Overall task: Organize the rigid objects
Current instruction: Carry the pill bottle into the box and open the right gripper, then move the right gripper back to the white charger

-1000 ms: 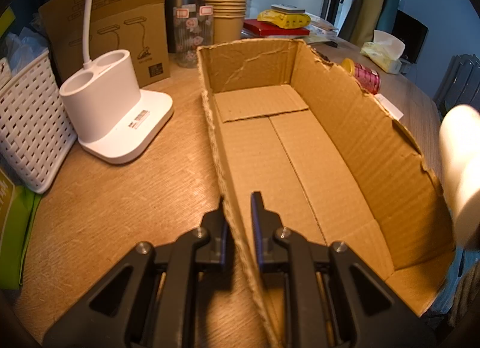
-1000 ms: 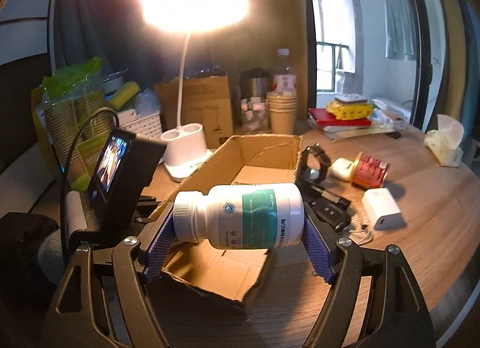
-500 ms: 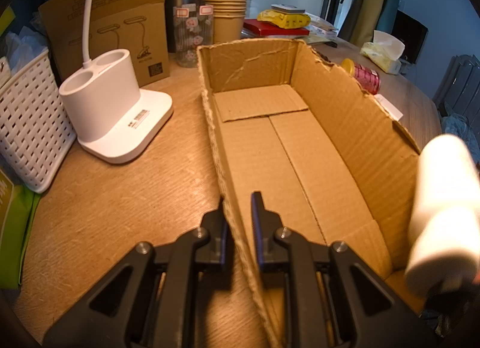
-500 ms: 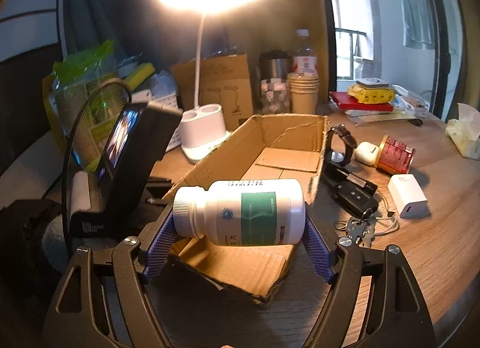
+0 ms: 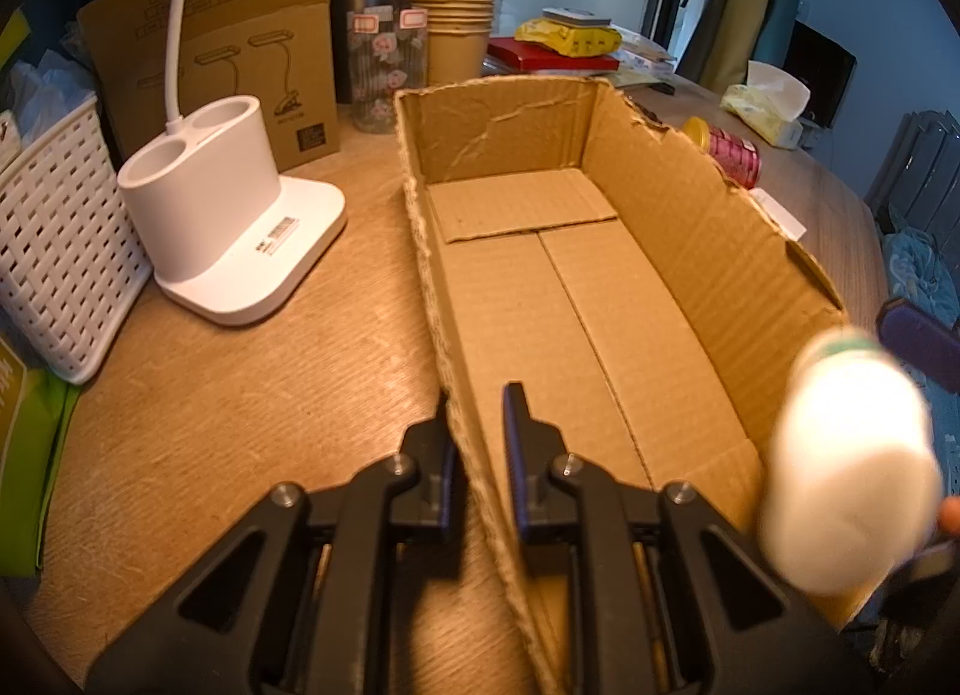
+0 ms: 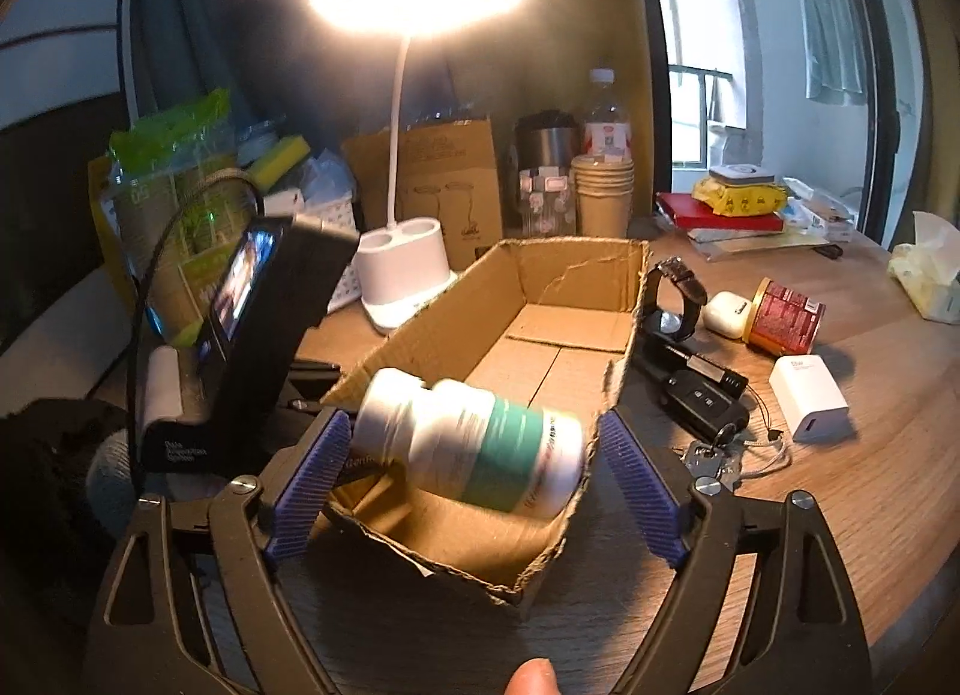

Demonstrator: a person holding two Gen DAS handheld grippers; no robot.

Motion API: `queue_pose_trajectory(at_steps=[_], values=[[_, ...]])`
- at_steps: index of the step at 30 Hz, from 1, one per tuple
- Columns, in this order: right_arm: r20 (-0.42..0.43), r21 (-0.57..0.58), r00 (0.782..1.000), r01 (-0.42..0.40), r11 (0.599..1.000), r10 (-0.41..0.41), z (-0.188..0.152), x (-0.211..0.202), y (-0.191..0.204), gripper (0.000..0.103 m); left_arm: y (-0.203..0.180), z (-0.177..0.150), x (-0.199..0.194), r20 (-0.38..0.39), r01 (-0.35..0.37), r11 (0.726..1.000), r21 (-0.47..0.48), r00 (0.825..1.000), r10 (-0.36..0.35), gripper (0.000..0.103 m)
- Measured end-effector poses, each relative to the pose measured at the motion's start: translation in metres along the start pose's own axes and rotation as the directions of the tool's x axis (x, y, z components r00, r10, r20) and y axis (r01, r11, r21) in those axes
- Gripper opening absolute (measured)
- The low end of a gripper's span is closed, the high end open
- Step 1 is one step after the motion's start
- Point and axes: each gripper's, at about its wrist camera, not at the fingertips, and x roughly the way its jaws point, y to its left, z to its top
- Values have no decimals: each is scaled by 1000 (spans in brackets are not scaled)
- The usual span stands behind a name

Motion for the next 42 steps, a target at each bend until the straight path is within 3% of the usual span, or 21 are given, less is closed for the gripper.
queue_pose_trajectory(at_steps=[13, 22, 34, 42], values=[[26, 1, 999, 38, 999, -38, 0, -10, -5, 89, 2, 1, 1, -2, 4, 1000, -6, 1000, -4, 16], [64, 83, 986, 152, 985, -157, 2, -27, -39, 89, 2, 1, 2, -3, 4, 1000, -6, 1000, -4, 17], [25, 174, 933, 350, 920, -359, -11, -31, -89, 89, 2, 1, 2, -3, 5, 1000, -7, 1000, -5, 17], [-35, 180, 903, 426, 887, -427, -18, -11, -119, 89, 2, 1, 2, -3, 6, 1000, -7, 1000, -6, 17]])
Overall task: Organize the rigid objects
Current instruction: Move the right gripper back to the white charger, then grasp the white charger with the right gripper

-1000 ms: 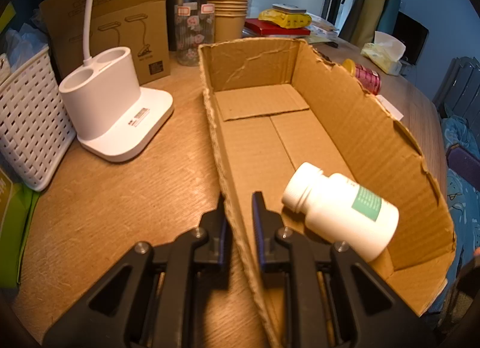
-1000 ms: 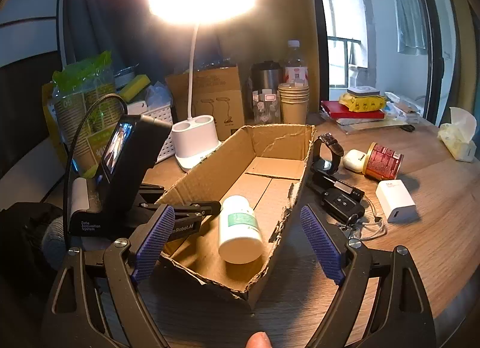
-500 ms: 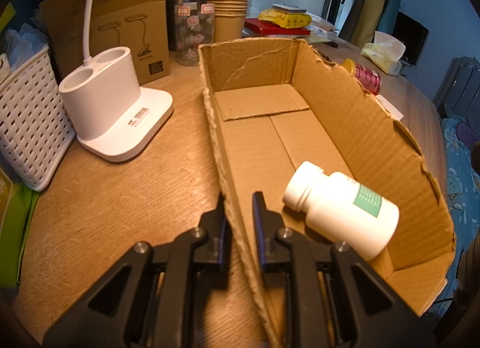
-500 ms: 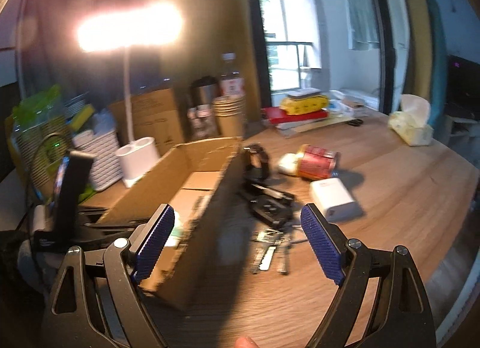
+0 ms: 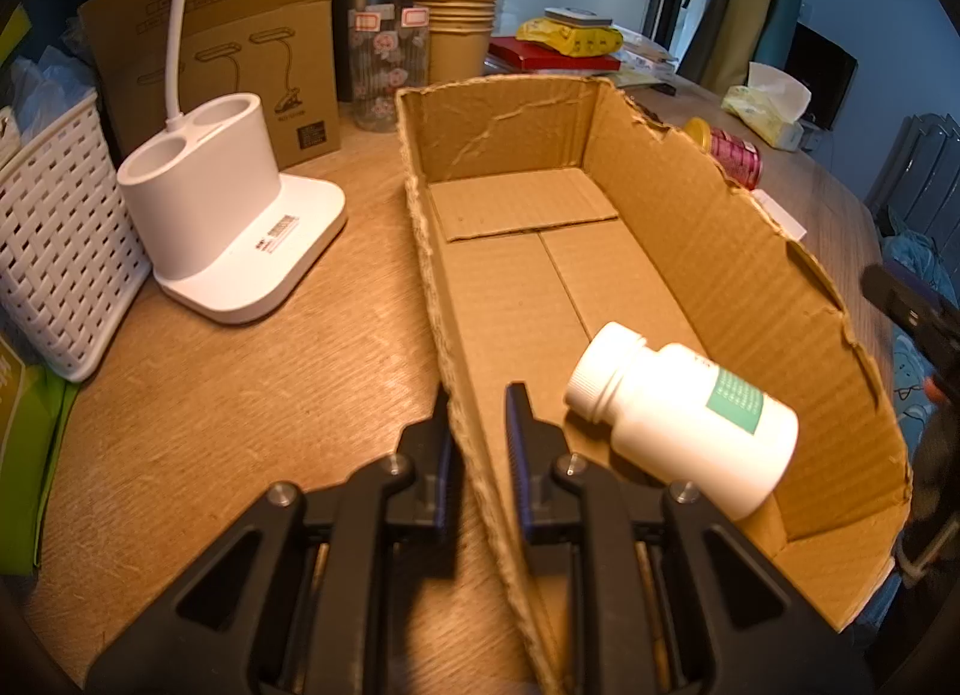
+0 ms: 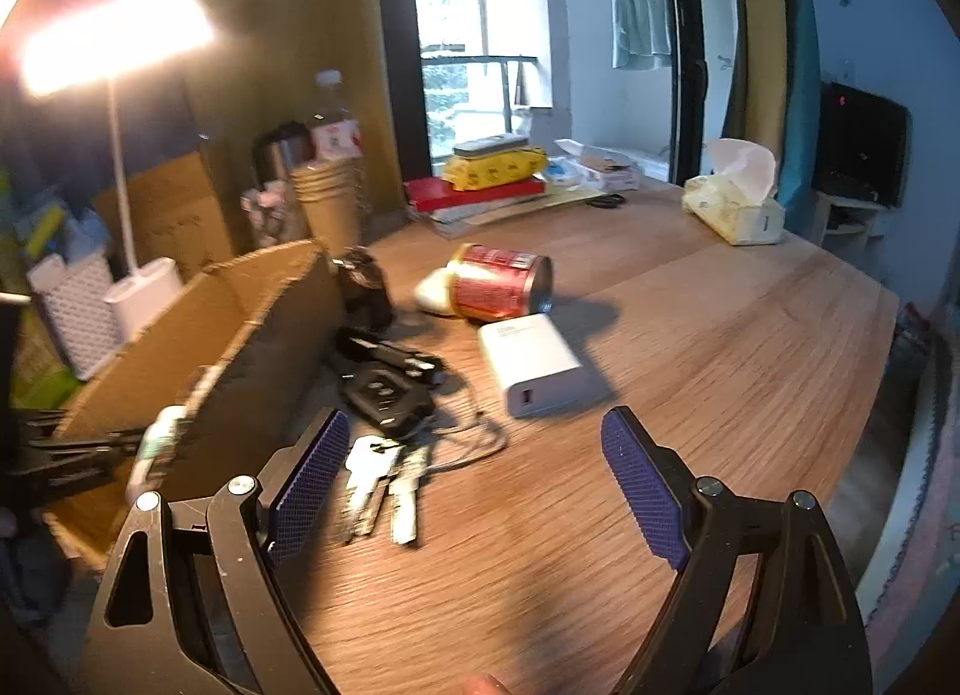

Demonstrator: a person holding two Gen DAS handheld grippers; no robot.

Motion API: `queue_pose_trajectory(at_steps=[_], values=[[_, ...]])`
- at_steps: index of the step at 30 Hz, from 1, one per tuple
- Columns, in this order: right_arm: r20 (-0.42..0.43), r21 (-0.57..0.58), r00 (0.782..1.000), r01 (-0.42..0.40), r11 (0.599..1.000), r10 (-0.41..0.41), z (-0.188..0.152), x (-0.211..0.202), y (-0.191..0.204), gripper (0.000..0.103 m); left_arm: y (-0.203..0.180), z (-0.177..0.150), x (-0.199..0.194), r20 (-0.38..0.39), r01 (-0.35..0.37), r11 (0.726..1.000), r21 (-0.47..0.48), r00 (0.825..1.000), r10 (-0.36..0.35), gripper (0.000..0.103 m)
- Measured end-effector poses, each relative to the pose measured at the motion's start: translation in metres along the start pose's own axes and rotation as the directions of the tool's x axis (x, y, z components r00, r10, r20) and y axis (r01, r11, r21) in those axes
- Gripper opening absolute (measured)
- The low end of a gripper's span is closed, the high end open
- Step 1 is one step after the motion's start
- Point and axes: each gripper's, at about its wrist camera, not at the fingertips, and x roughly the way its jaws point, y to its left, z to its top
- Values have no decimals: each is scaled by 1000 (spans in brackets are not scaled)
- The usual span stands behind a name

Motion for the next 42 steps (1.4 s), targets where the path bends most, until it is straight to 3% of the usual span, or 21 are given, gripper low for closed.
queue_pose_trajectory(at_steps=[10, 16, 34, 42], values=[[-42, -42, 997, 64, 997, -66, 21, 50, -23, 89, 0, 0, 0, 0, 0, 1000, 0, 1000, 0, 17], [-155, -66, 987, 42, 997, -52, 27, 77, -29, 89, 0, 0, 0, 0, 0, 1000, 0, 1000, 0, 17], [-272, -144, 960, 25, 989, -64, 44, 121, -25, 88, 0, 0, 0, 0, 1, 1000, -1, 1000, -1, 17], [-309, -135, 951, -10, 991, -32, 41, 129, -26, 70, 1, 0, 0, 0, 1, 1000, -1, 1000, -1, 17]])
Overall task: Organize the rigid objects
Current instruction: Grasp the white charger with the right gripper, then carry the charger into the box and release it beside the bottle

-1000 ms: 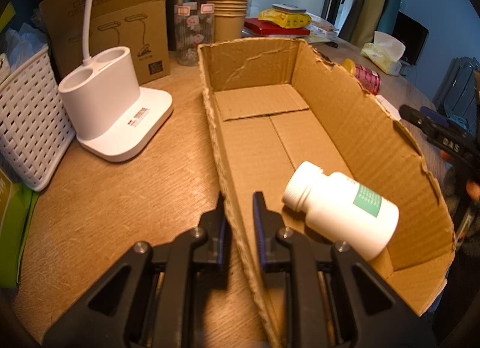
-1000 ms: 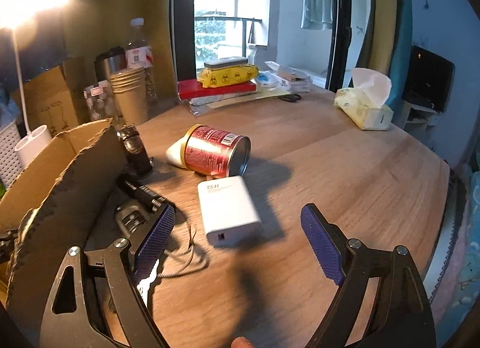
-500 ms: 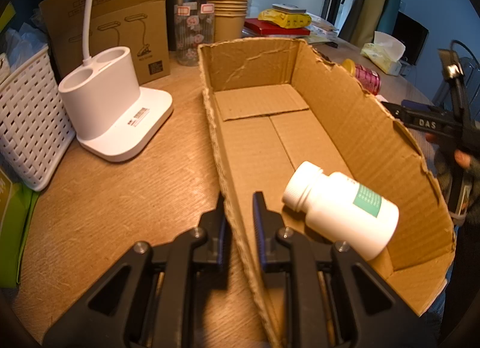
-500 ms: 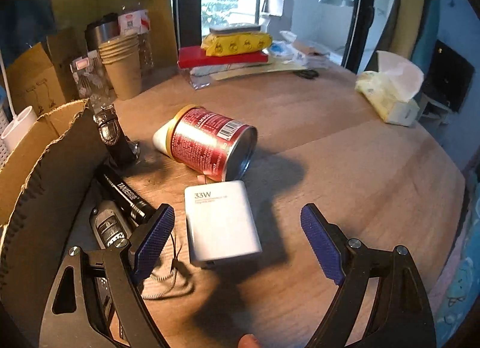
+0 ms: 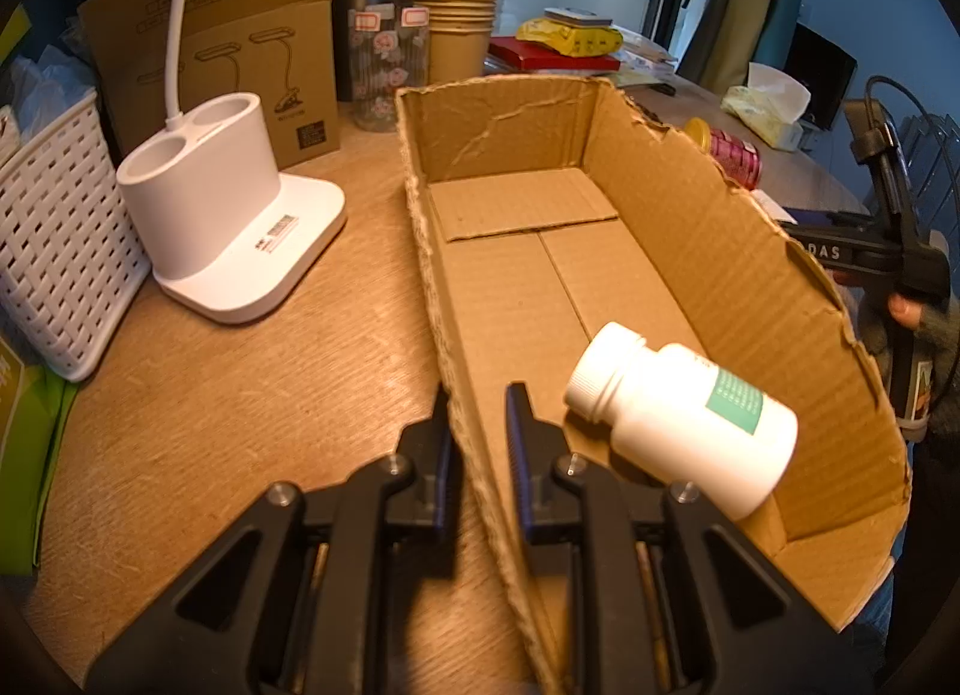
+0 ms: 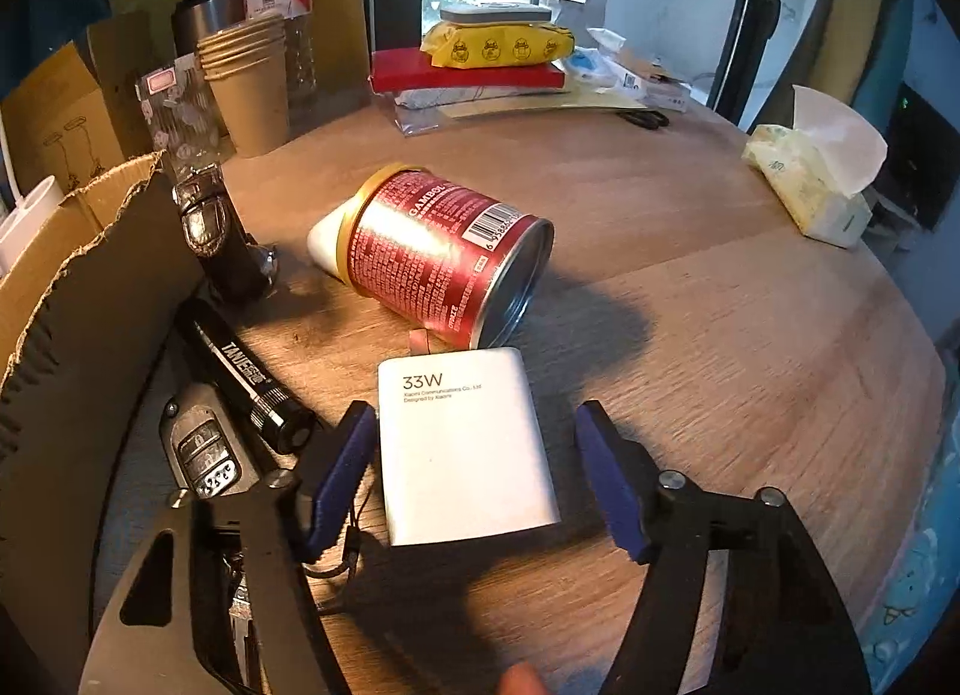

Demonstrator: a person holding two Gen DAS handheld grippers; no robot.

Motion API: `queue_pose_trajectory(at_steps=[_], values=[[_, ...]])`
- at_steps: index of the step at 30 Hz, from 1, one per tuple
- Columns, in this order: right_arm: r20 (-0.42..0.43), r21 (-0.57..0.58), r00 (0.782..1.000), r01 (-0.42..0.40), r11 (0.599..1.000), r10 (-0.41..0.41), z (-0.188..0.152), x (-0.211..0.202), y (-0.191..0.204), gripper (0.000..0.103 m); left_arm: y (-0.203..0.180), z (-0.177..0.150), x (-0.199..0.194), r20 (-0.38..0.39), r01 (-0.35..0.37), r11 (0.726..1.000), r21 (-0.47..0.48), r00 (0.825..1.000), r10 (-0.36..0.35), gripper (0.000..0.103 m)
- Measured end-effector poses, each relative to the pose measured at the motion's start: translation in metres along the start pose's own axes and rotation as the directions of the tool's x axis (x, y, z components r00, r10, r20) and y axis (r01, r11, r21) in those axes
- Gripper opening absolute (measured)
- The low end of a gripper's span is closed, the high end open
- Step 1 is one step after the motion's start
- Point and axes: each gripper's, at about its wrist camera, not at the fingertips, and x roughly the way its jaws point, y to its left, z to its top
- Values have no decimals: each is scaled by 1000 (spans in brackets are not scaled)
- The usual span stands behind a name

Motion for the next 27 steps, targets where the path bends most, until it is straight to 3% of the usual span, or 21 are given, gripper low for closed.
queue_pose_trajectory(at_steps=[8, 27], values=[[14, 18, 999, -34, 999, 34, 0, -1, -5, 50, 0, 0, 0, 0, 0, 1000, 0, 1000, 0, 17], [66, 14, 997, -28, 1000, 27, -4, -24, -6, 49, 0, 0, 0, 0, 1, 1000, 0, 1000, -1, 17]])
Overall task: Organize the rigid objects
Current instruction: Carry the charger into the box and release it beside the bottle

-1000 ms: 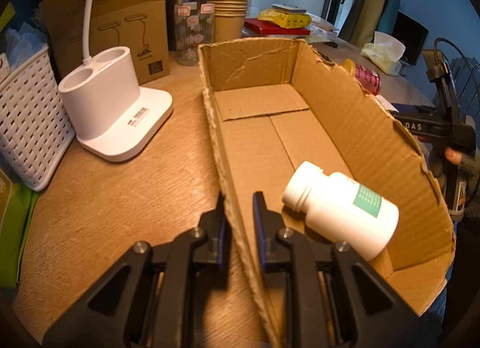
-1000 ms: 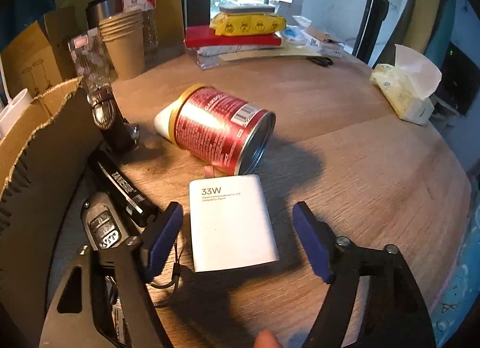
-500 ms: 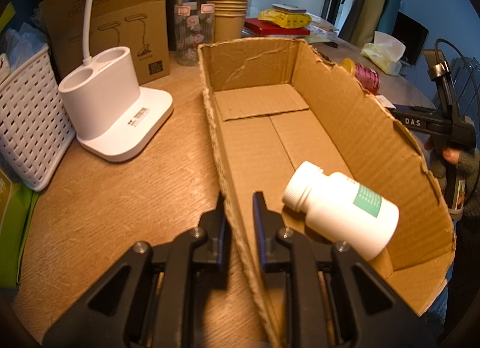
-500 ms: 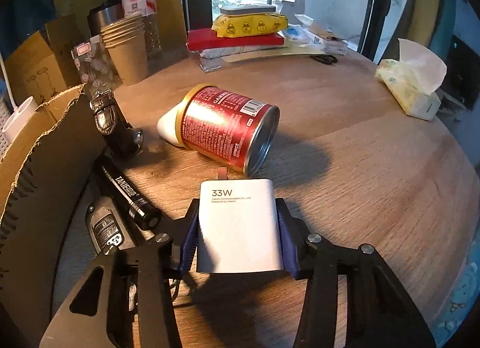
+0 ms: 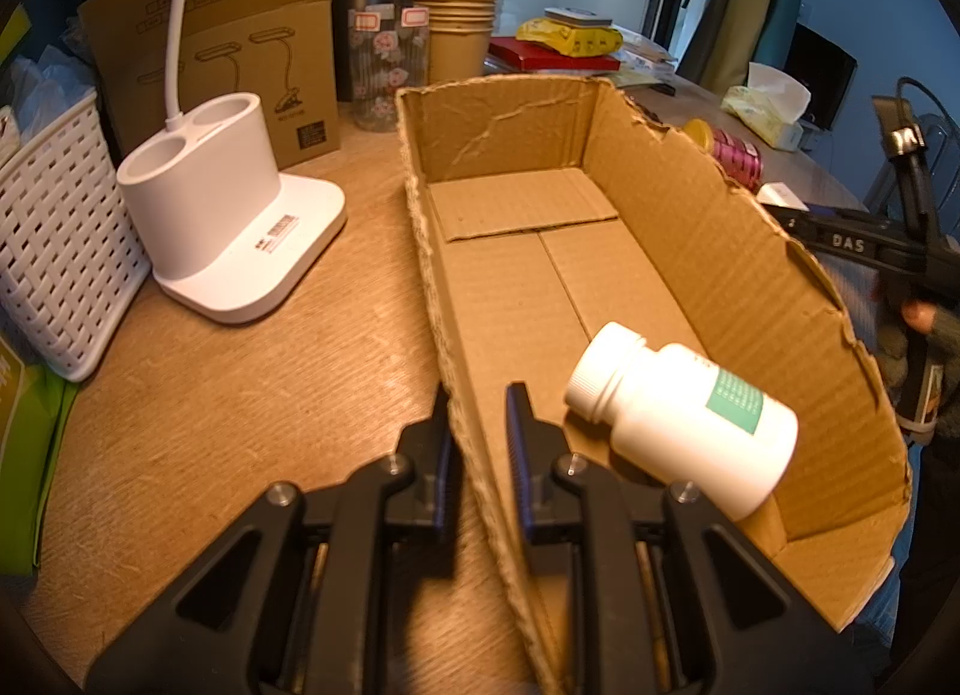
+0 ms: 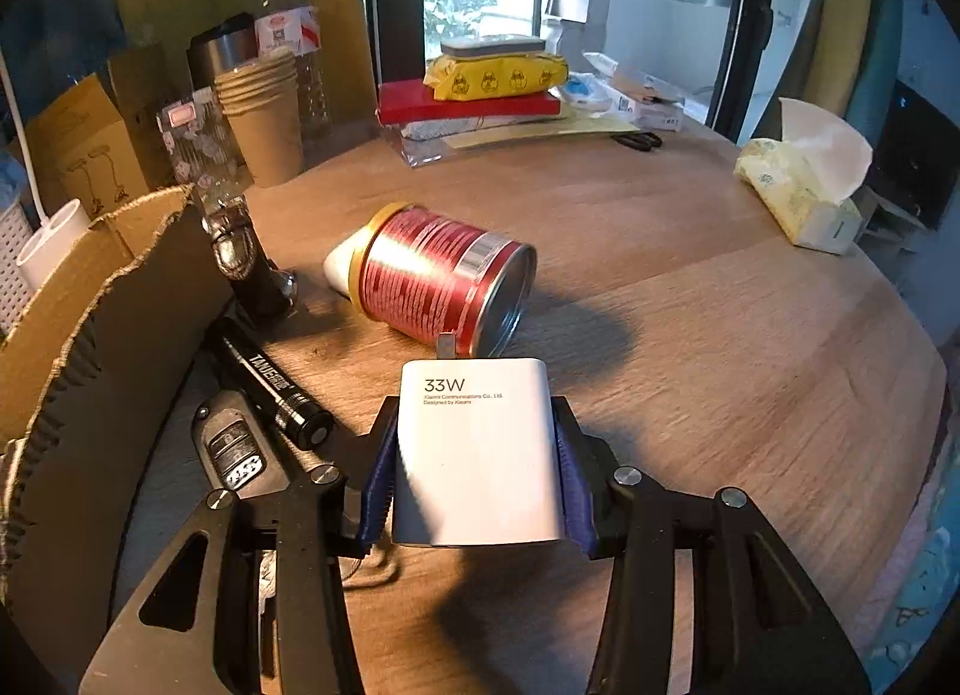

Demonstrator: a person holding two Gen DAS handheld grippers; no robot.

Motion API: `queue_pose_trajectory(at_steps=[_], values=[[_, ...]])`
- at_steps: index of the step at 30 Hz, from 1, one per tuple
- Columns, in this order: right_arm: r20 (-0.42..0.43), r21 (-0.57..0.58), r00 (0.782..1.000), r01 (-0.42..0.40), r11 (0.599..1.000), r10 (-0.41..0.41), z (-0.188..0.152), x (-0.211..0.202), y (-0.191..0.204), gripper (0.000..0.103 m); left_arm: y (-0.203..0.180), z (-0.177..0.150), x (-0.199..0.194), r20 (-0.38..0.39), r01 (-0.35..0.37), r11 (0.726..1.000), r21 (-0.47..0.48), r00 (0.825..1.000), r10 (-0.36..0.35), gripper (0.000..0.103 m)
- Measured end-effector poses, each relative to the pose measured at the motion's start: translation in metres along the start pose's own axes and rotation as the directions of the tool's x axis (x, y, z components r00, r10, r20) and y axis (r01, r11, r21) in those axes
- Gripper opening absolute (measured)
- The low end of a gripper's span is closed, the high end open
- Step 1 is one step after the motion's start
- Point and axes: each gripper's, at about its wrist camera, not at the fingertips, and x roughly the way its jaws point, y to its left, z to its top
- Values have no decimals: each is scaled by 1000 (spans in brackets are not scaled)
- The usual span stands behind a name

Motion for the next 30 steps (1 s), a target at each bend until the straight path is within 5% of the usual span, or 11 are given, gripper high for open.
queue_pose_trajectory(at_steps=[30], values=[[138, -74, 986, -84, 994, 93, -15, -88, 50, 49, 0, 0, 0, 0, 1, 1000, 0, 1000, -1, 17]])
